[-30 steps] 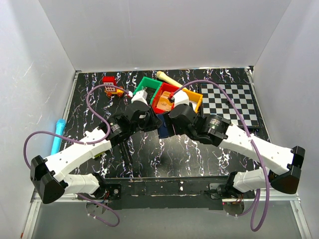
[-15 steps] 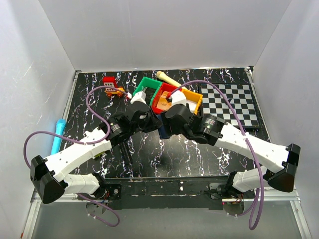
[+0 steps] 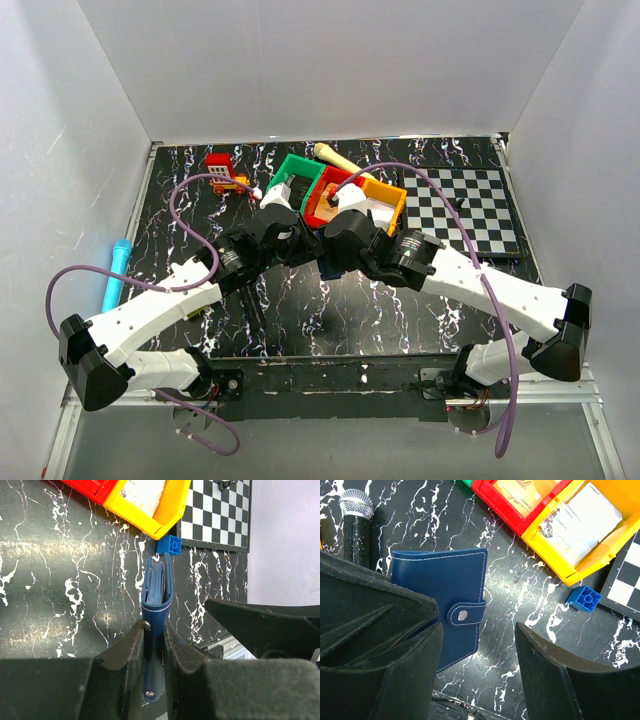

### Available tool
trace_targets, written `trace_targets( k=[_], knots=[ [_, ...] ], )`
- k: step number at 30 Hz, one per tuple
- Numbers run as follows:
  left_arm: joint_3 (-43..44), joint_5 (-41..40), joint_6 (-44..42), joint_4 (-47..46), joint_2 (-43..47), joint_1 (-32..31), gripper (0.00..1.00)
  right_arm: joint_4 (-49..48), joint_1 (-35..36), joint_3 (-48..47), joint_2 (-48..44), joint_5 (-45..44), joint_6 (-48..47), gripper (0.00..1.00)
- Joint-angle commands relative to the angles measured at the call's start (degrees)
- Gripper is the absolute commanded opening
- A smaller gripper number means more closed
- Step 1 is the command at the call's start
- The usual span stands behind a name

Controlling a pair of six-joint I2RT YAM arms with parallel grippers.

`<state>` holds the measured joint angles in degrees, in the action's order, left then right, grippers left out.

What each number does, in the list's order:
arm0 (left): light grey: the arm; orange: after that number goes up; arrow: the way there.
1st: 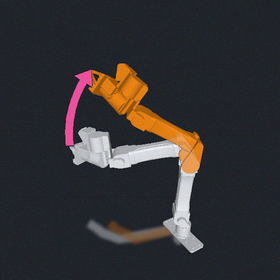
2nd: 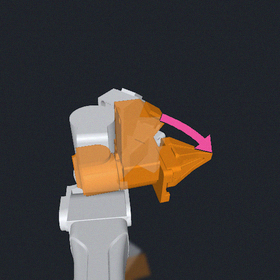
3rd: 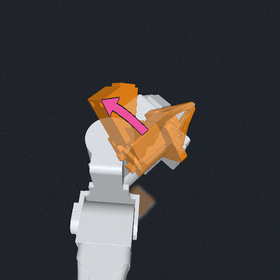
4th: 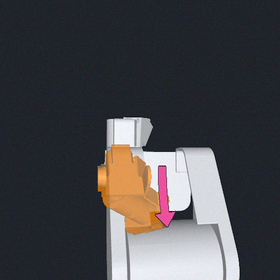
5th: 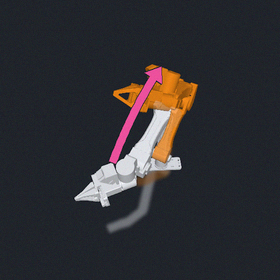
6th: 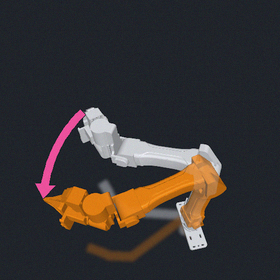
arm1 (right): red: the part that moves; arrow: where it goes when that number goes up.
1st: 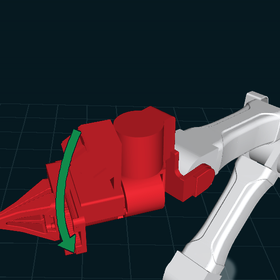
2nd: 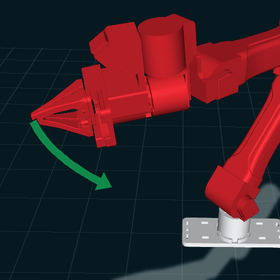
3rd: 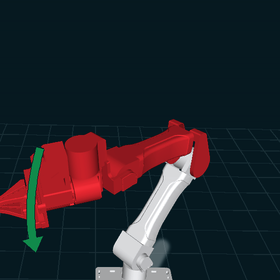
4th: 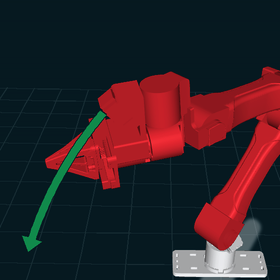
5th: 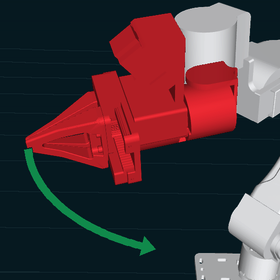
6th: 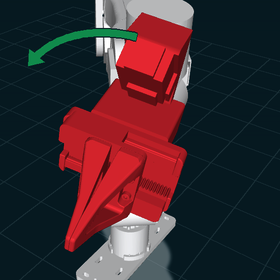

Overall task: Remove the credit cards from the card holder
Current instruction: Open the card holder at the center of the board.

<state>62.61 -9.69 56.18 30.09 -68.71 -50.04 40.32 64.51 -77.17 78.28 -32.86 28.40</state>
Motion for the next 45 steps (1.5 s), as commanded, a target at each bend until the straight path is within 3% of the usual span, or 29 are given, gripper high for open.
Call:
trace_targets(
  k=[1,15,45],
  knots=[
    [0.50,1.26,1.21,-2.75,2.61,-0.23,0.00,-0.77,0.26,-1.94,1.35,-1.06,0.95,0.66],
    [-0.47,2.75,1.74,-3.98,3.05,-0.32,0.00,0.73,0.26,-2.29,2.93,-3.70,0.25,0.58],
    [-1.17,5.04,0.77,-6.00,3.84,-1.37,0.00,0.03,0.26,-1.94,3.63,-3.53,-2.21,0.21]
  ],
)
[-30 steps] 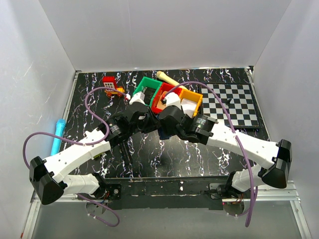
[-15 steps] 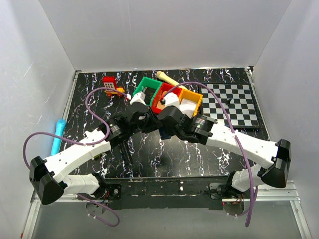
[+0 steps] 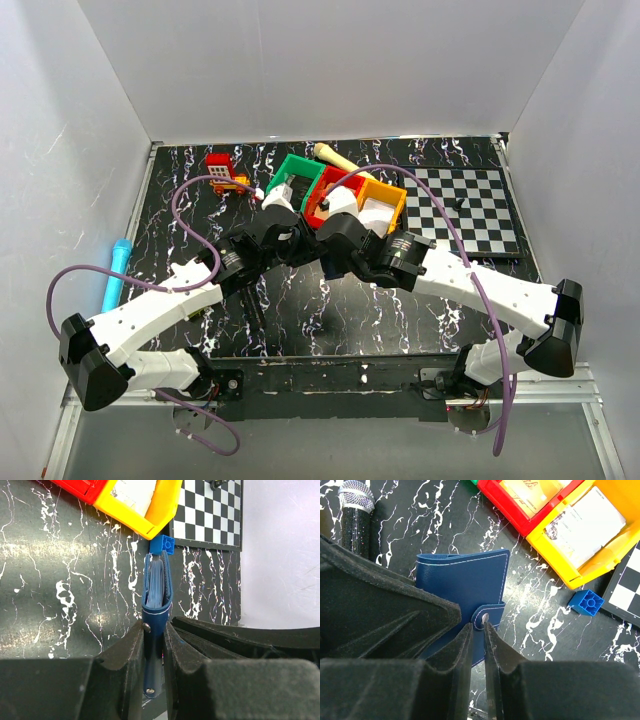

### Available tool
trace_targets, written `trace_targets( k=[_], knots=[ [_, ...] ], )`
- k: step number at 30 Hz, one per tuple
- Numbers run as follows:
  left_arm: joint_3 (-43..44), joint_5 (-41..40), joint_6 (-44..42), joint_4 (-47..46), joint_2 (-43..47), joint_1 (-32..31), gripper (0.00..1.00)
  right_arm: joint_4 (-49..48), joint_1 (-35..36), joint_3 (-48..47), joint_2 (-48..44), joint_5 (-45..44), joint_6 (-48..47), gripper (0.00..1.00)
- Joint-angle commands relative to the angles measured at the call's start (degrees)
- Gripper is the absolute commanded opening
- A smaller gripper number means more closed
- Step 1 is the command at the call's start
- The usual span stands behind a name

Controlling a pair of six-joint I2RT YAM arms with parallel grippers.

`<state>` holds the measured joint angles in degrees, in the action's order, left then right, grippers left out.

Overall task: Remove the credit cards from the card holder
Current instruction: Open the card holder at the center of the board.

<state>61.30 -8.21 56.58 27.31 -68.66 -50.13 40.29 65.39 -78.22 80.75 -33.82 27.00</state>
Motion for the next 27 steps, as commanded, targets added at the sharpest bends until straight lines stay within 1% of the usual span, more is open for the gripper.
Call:
trace_targets(
  k=[1,5,7,8,16,27],
  knots=[
    [-0.04,3.46,0.29,-3.23,3.89,-1.29,0.00,-0.04,-0.61,-0.80,1.08,-2.39,-0.90,0.20],
    [-0.13,3.37,0.03,-3.23,4.33,-1.29,0.00,-0.30,-0.61,-0.19,0.55,-1.86,-1.43,0.11],
    [-0.21,3.29,-0.06,-3.23,4.50,-1.29,0.00,-0.65,-0.78,0.34,0.11,-1.60,-1.69,0.03],
    [-0.21,3.29,-0.15,-3.23,4.59,-1.29,0.00,-0.92,-0.87,0.52,-0.07,-1.34,-1.78,0.01],
    [-0.48,2.67,-0.59,-2.97,5.29,-1.29,0.00,-0.83,-1.93,1.22,-0.94,-0.63,-1.87,0.01],
    [-1.09,-0.67,-0.33,-0.24,5.91,-1.29,0.00,-1.53,-2.98,3.77,-4.02,-1.33,-1.95,0.01]
  ],
)
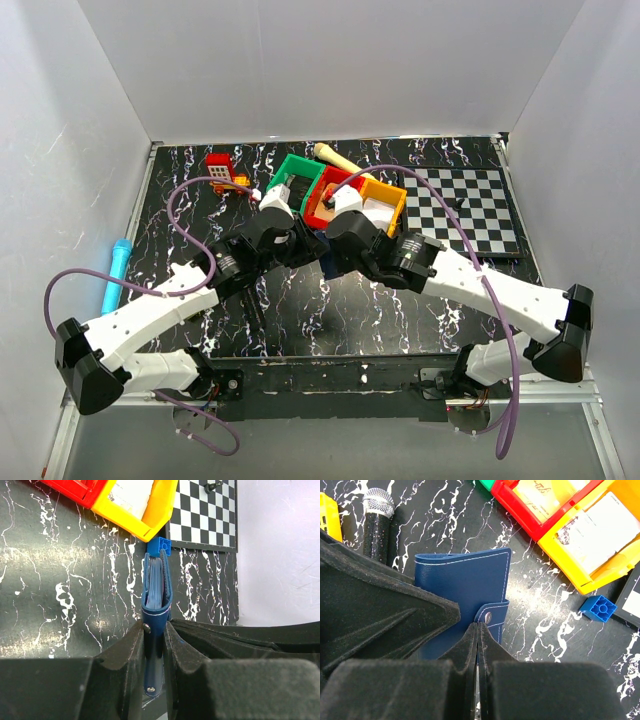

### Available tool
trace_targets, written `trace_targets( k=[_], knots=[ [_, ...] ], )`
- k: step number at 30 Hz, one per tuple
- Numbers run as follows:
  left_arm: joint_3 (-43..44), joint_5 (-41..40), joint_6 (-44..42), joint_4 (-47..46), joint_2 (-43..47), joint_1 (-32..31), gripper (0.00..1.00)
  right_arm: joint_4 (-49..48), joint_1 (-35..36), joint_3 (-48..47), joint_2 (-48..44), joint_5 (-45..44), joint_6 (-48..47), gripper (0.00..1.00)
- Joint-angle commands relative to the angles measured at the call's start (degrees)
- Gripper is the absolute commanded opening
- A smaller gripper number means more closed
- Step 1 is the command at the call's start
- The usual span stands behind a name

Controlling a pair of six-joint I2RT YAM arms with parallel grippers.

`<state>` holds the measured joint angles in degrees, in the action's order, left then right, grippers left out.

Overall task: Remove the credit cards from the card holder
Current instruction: Open the card holder at the center of the board.

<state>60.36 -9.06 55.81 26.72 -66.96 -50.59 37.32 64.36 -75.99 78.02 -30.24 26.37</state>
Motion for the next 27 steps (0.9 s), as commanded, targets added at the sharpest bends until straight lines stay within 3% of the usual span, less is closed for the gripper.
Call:
trace_targets(
  k=[1,21,22,25,27],
  knots=[
    [-0.15,-0.08,0.70,0.52,4.20,-0.83,0.00,1.35,-1.96,1.72,-1.55,-4.92,-1.23,0.01],
    [-0.86,-1.40,1.14,1.67,4.47,-0.83,0.00,-2.76,-2.39,4.88,-5.59,-1.68,-2.02,0.01],
    [-0.77,-1.40,1.14,1.67,4.29,-0.92,0.00,-3.91,-2.31,5.14,-6.29,-0.62,-2.20,0.06],
    [-0.50,-1.40,1.14,1.84,3.94,-0.83,0.00,-5.94,-1.87,5.67,-7.70,0.53,-2.90,0.33],
    [-0.15,-1.49,1.14,2.19,3.50,-0.92,0.00,-6.56,-1.08,5.59,-7.88,0.62,-3.69,0.43]
  ],
)
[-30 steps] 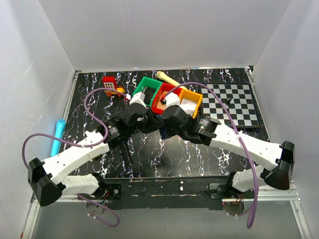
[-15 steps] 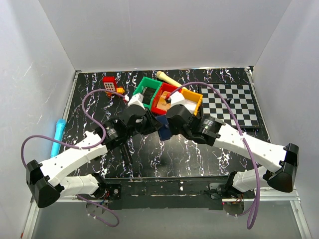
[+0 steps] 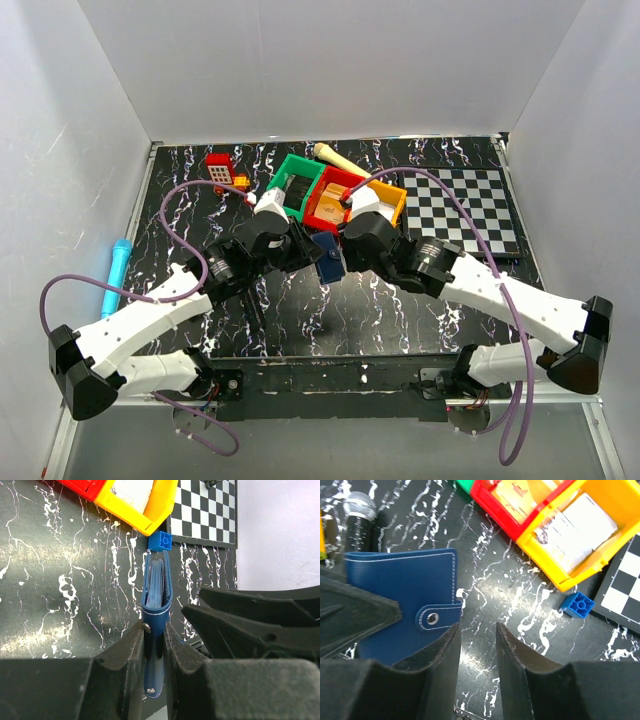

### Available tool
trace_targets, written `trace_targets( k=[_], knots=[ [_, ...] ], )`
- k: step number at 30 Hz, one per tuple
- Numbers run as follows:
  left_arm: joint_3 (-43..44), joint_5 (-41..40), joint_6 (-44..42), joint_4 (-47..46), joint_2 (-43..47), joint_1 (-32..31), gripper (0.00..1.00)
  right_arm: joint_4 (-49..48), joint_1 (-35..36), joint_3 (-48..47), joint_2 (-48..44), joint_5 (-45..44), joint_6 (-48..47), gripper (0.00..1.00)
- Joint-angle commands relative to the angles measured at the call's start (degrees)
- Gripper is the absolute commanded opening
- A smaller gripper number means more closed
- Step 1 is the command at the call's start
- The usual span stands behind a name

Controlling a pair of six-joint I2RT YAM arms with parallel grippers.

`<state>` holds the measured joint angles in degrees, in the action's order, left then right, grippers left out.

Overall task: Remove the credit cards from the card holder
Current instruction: Open the card holder at the center of the board.

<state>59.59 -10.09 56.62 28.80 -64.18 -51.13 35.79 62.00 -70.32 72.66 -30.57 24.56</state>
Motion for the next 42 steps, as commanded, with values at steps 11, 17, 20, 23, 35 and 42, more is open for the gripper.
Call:
trace_targets(
  k=[11,17,20,23,35,42],
  knots=[
    [3.69,0.07,0.42,1.79,-2.44,-0.37,0.00,-3.54,4.36,-4.11,2.39,-1.33,-3.90,0.56],
    [4.13,0.59,0.60,1.79,-2.53,-0.28,0.00,-1.26,4.89,-6.84,5.55,-3.35,-3.81,0.55],
    [4.04,0.77,0.77,1.79,-2.26,-0.28,0.00,0.68,5.06,-8.07,7.05,-4.94,-3.55,0.53],
    [4.13,1.12,0.86,1.70,-2.09,-0.37,0.00,2.00,4.98,-8.86,8.11,-6.17,-3.20,0.52],
    [3.86,1.30,0.95,1.61,-1.82,-0.28,0.00,7.19,4.98,-11.76,11.45,-10.39,-1.79,0.45],
    [3.95,1.65,0.95,1.44,-1.21,-0.37,0.00,7.98,4.98,-12.03,12.33,-10.13,-1.53,0.34]
  ],
)
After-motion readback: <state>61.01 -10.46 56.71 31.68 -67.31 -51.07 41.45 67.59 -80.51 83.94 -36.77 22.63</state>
